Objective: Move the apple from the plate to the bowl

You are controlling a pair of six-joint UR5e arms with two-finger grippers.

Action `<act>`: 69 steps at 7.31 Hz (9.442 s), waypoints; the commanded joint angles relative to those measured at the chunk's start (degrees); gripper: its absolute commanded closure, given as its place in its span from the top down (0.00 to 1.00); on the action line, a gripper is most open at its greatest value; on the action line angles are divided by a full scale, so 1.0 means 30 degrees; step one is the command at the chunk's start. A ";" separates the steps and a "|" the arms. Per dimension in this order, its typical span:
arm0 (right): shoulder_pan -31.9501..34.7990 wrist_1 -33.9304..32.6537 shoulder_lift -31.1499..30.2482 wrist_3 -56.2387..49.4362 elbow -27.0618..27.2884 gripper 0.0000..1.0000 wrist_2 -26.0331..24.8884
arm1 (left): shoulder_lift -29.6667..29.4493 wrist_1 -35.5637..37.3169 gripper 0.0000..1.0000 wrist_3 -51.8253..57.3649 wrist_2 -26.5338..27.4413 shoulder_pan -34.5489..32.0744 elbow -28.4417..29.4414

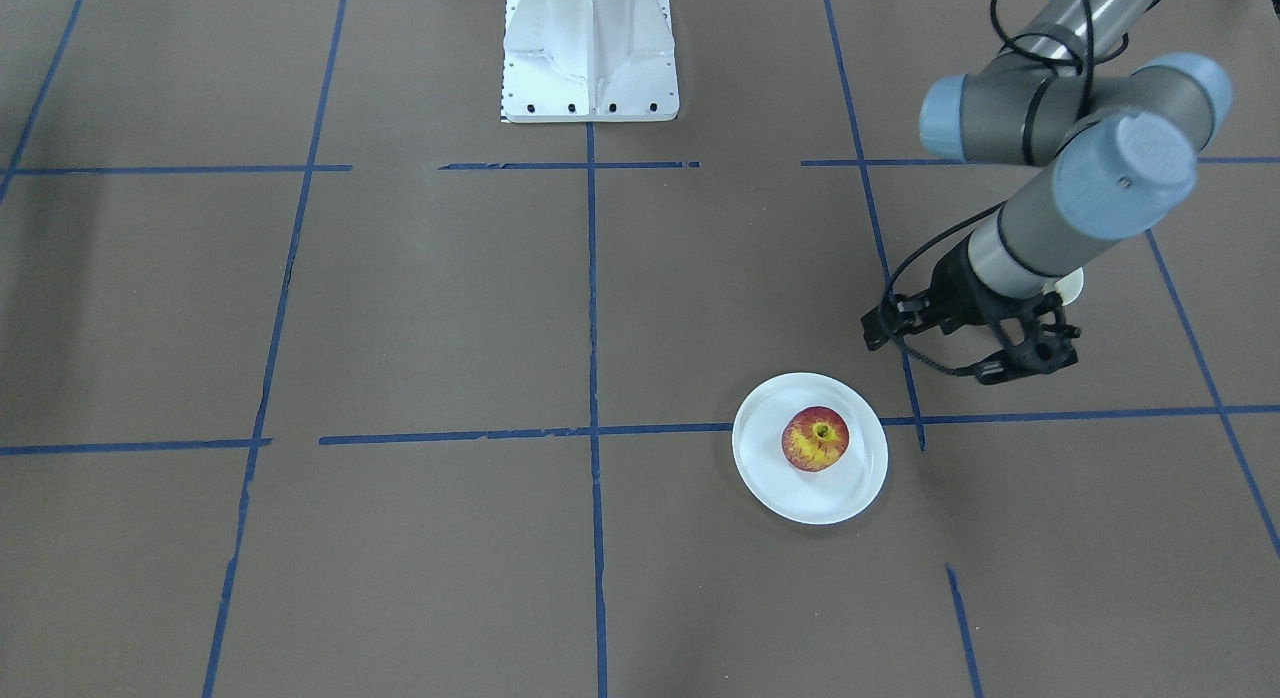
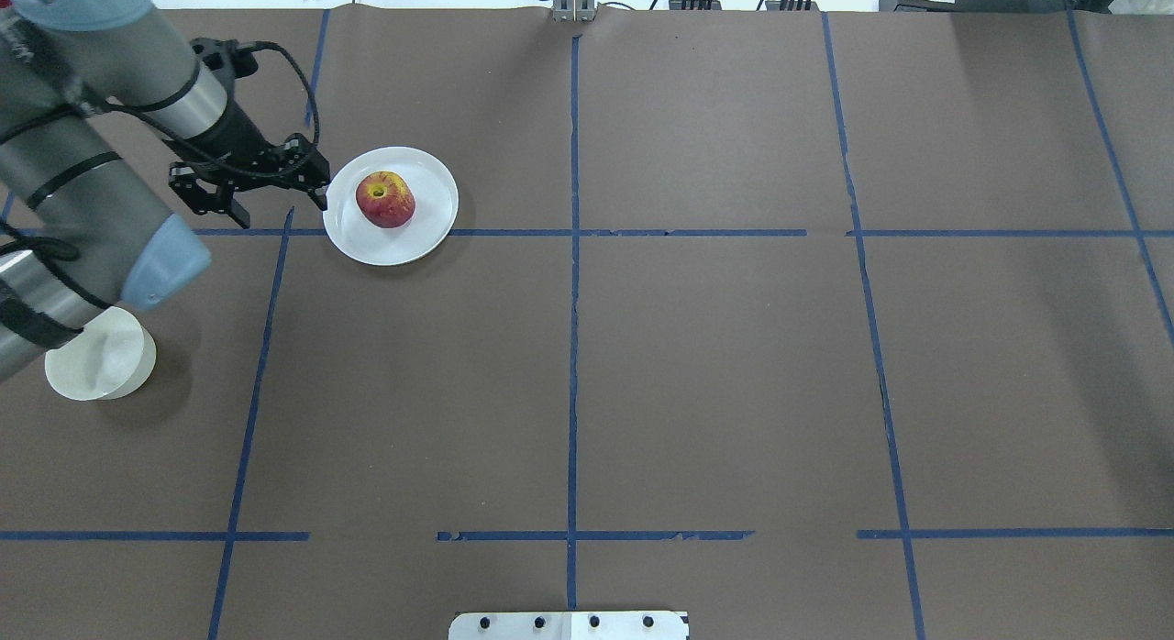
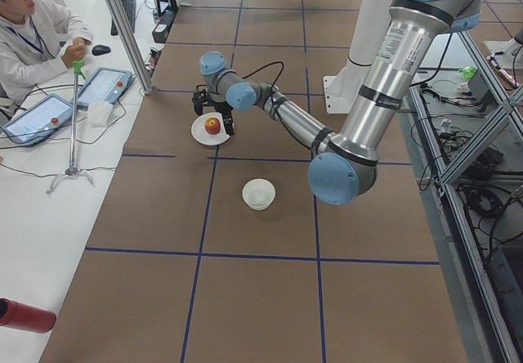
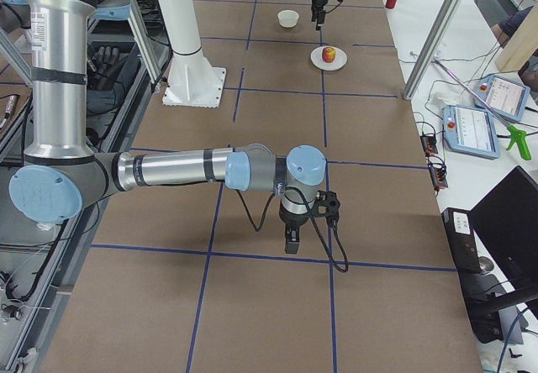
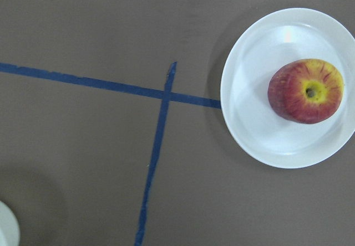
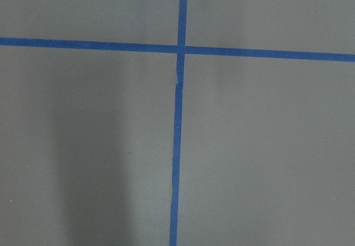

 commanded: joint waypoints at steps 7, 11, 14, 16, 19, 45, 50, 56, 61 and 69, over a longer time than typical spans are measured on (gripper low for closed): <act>0.0000 0.0000 0.0000 0.0000 0.0010 1.00 0.0000 | -0.2914 -0.6860 0.98 -0.6139 0.1196 0.0848 0.5995; 0.0000 0.0000 0.0000 0.0000 0.0010 1.00 0.0000 | -0.2945 -0.6889 0.98 -0.6081 0.1342 0.1669 0.6699; 0.0000 0.0029 0.0000 -0.0029 0.0010 1.00 0.0000 | -0.2945 -0.6889 0.90 -0.6081 0.2279 0.1963 0.6963; 0.0000 0.0000 0.0000 0.0000 0.0010 1.00 0.0000 | -0.2945 -0.6976 0.87 -0.5935 0.2948 0.1934 0.6934; 0.0000 0.0000 0.0000 0.0000 0.0010 1.00 0.0000 | -0.2974 -0.7036 0.39 -0.5789 0.3393 0.1789 0.6904; 0.0000 0.0000 0.0000 0.0000 -0.0019 1.00 0.0000 | 1.2612 -0.8823 1.00 0.0628 0.3833 0.1524 -0.4315; 0.0000 0.0000 0.0000 0.0000 -0.0019 1.00 0.0000 | 1.6354 -0.8120 0.99 0.3540 0.2846 -0.0481 -0.9496; 0.0000 0.0000 0.0000 0.0000 -0.0019 1.00 0.0000 | 1.5380 0.0099 0.98 2.0689 -0.1343 -1.5773 -0.6412; 0.0000 0.0000 0.0000 0.0000 -0.0019 1.00 0.0000 | 1.4105 0.2017 0.99 2.0433 -0.2876 -1.5791 -0.5079; 0.0000 0.0000 0.0000 0.0000 -0.0019 1.00 0.0000 | 1.4751 0.1753 1.00 2.0697 -0.1768 -1.5732 -0.5340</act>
